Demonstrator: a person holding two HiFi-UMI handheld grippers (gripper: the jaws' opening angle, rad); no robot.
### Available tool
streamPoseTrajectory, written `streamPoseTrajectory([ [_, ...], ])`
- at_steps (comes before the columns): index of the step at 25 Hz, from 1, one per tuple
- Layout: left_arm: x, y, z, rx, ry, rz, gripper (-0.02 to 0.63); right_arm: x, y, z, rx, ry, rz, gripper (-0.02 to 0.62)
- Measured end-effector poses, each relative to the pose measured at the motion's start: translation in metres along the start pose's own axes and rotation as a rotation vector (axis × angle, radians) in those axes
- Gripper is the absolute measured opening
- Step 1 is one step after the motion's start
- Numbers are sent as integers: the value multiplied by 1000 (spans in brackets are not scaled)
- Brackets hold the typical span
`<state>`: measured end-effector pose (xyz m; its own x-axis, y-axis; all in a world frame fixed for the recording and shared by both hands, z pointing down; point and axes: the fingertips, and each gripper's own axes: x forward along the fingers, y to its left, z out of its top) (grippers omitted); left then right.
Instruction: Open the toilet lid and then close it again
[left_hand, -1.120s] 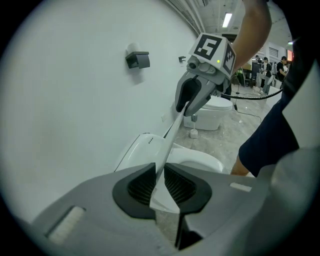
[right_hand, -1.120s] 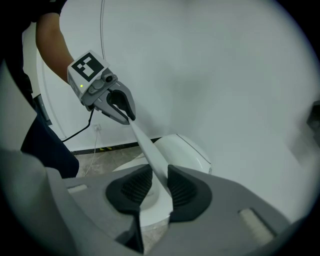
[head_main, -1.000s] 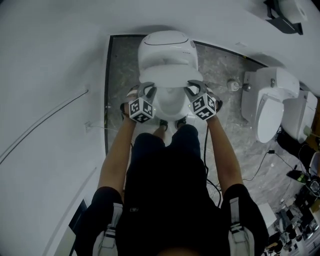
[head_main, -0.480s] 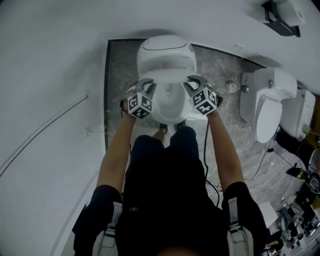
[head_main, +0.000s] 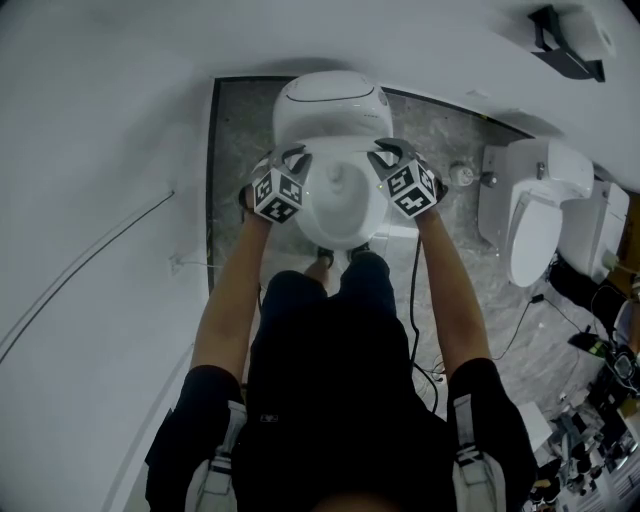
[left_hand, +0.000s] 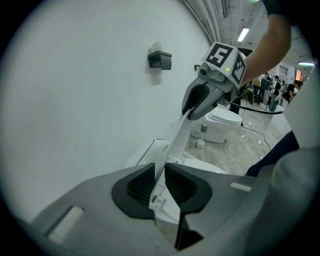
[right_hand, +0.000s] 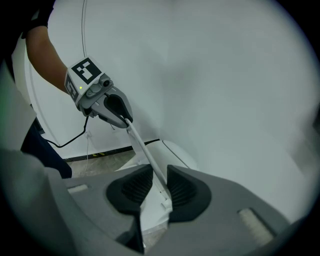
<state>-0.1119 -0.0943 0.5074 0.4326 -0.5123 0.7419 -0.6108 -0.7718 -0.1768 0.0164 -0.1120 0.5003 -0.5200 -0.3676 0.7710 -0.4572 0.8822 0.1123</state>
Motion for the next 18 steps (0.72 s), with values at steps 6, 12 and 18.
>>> streamPoseTrajectory([
  [6, 3, 16, 4, -13, -8, 4, 69, 6, -12, 11, -2, -1, 15, 92],
  [12, 9, 27, 6, -20, -12, 4, 69, 13, -22, 15, 2, 6, 12, 92],
  [18, 12, 35, 8, -24, -11, -4, 71, 17, -28, 20, 12, 0, 14, 94],
])
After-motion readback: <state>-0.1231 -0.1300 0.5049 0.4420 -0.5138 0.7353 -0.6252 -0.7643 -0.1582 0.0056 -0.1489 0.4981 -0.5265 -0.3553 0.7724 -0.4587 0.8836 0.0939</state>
